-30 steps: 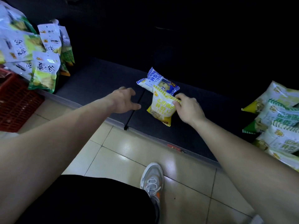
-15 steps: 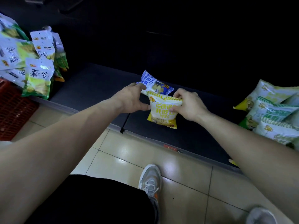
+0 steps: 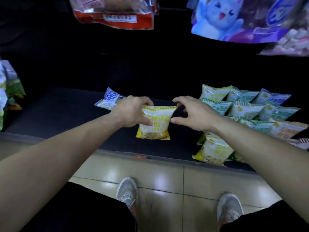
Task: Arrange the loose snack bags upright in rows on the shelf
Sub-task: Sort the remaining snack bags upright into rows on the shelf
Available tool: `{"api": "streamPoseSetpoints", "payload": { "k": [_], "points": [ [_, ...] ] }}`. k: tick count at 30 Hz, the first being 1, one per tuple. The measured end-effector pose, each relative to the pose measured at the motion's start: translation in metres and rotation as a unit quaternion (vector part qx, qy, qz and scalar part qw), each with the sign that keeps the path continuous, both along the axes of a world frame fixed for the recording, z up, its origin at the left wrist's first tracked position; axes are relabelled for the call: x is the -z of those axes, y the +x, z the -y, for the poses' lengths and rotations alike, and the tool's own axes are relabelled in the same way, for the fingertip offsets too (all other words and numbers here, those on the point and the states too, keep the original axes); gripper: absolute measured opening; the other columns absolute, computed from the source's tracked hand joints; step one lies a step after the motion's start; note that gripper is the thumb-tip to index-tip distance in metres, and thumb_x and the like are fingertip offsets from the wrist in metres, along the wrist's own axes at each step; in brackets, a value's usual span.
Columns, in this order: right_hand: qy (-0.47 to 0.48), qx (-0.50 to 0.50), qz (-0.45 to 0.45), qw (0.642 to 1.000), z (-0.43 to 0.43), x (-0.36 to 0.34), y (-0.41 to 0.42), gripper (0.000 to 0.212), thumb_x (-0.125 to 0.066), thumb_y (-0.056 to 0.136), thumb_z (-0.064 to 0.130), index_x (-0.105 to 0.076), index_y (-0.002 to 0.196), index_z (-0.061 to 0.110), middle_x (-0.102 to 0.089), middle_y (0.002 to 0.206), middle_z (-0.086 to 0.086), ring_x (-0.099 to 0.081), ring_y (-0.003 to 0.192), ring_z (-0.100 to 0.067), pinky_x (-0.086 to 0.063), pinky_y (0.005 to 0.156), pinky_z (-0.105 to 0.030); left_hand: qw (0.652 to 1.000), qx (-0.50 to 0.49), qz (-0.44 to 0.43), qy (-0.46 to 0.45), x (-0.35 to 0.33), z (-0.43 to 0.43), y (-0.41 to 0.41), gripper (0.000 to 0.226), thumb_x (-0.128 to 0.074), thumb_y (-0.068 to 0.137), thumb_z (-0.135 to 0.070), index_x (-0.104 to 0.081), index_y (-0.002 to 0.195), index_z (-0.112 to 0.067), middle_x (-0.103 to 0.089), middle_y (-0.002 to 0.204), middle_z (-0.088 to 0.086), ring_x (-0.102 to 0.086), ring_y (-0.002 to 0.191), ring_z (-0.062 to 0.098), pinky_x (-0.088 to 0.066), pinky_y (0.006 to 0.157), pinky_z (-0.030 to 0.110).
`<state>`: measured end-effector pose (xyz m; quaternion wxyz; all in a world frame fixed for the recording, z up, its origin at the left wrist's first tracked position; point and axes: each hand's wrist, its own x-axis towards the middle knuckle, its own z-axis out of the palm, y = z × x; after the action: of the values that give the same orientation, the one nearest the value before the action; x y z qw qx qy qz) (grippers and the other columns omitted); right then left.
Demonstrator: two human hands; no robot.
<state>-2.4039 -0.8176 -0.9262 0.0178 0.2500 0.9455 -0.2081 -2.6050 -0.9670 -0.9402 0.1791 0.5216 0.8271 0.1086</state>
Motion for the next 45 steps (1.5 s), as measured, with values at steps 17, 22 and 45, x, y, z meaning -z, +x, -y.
{"api": "streamPoseSetpoints", "payload": {
  "k": [17,22,45],
  "points": [
    [0.011,0.199,0.029,0.979,-0.132,0.045,0.119,0.058,-0.056,0.097,0.048,-0.042,0.147,0.022,-0.045,0.143,-0.007,-0.053,0.119,-0.03,-0.046,0.094,-0.044,0.998,-0.05,-0.033,0.0,0.073,-0.195,0.019,0.073,-0.087,0.067,-0.042,-0.053,0.131,-0.028,-0.064,0.113,0.003,-0.062,0.097,0.024,-0.055,0.075,0.04],
    [0.015,0.179,0.073,0.981,-0.134,0.05,0.123,0.058,-0.054,0.098,0.05,-0.039,0.147,0.025,-0.04,0.146,-0.003,-0.051,0.125,-0.028,-0.047,0.097,-0.046,0.998,-0.056,-0.026,0.017,0.102,-0.234,0.023,0.071,-0.085,0.071,-0.04,-0.053,0.133,-0.03,-0.062,0.121,0.004,-0.06,0.105,0.024,-0.052,0.073,0.037],
    [0.013,0.08,0.102,0.992,-0.078,0.022,0.053,0.058,-0.056,0.094,0.047,-0.043,0.145,0.021,-0.042,0.14,-0.005,-0.044,0.13,-0.028,-0.046,0.098,-0.045,0.994,-0.013,-0.081,-0.071,0.02,-0.156,0.024,0.072,-0.067,0.084,-0.048,-0.04,0.146,-0.022,-0.041,0.142,0.009,-0.04,0.129,0.031,-0.044,0.101,0.046]
  ]
}}
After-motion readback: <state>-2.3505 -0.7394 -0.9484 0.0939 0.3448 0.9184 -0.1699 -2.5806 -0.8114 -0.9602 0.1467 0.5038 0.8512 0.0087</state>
